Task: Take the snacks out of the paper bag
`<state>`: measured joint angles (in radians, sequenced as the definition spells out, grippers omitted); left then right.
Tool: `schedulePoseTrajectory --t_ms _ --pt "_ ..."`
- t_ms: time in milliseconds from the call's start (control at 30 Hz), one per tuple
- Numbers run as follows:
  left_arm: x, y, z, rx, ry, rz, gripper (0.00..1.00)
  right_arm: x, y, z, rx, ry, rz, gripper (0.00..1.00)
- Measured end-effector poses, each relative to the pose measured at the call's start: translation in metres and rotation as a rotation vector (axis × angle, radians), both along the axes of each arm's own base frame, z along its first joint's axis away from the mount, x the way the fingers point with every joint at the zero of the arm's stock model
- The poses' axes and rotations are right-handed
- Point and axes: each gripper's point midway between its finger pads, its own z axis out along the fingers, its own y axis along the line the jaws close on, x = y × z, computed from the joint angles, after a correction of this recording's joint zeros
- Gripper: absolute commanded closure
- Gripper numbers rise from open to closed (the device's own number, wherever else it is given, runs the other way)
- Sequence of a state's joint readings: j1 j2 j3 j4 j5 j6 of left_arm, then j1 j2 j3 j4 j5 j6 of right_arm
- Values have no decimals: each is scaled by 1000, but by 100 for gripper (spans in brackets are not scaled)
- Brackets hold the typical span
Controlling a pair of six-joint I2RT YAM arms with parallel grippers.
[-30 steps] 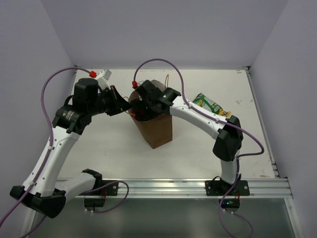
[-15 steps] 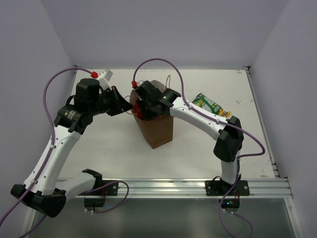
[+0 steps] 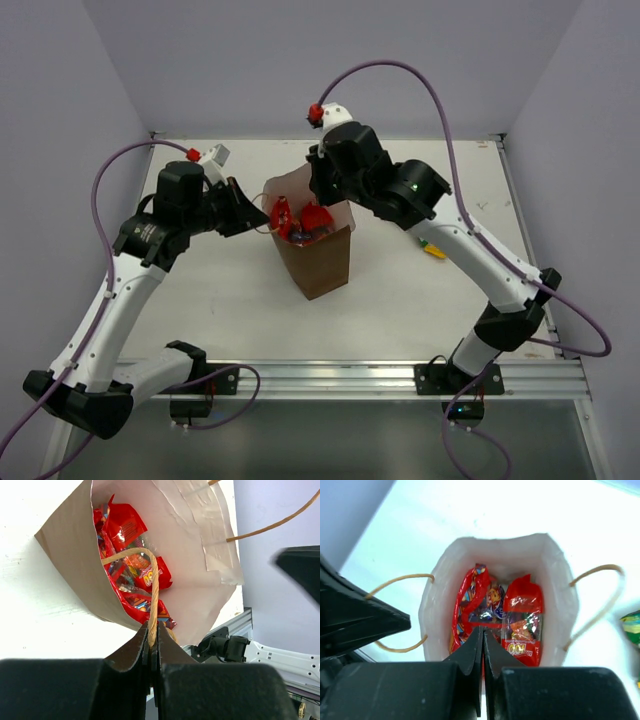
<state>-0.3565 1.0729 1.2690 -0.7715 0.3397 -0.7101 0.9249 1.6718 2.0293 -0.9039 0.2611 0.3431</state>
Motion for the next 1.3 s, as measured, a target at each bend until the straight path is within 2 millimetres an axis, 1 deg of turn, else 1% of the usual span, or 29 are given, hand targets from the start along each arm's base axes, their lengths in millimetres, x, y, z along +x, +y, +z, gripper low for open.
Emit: schedulePoseTrajectory --t_ms 100,200,233,300,333,367,400,433,467,533,600,633,667,767,967,1033,1167,1300 --pt "-1 0 1 0 -3 1 99 -5 -13 32 42 -51 -15 100" --pt "-2 1 1 -2 -7 2 99 -8 -16 57 81 -89 -3 100" --pt "-3 1 2 -3 -9 2 99 -9 -16 62 88 -96 4 100" --pt "-3 2 3 -4 -13 2 99 -11 -14 63 95 -92 19 92" --pt "-4 2 3 -5 -14 2 99 -11 -11 59 92 -82 28 89" --pt "-4 2 3 -5 -14 1 99 -11 -7 52 86 -70 36 83" --pt "-4 2 4 -6 -14 1 99 -12 -4 41 72 -47 48 79" --pt "-4 2 4 -6 -14 1 99 -11 -1 28 52 -25 55 66" --pt "-4 2 3 -6 -14 1 99 -11 4 14 36 6 66 62" --pt "-4 2 4 -6 -16 2 99 -9 14 -12 -4 56 84 46" --pt "-4 2 5 -7 -17 2 99 -6 23 -34 -34 92 96 36" --pt "-4 2 6 -7 -18 2 99 -5 29 -46 -47 114 107 28" --pt "-4 2 7 -8 -19 1 98 -3 34 -57 -58 132 113 23" --pt "-4 2 8 -9 -22 1 99 1 46 -85 -92 178 137 21" --pt "-4 2 8 -7 -22 1 99 8 60 -119 -132 221 152 21" --pt "-5 4 6 0 -9 8 99 11 62 -124 -135 225 151 21" --pt "-6 2 8 -4 -13 2 99 18 64 -127 -129 215 148 24" --pt "-6 2 8 -6 -14 1 99 24 65 -132 -126 206 141 31"
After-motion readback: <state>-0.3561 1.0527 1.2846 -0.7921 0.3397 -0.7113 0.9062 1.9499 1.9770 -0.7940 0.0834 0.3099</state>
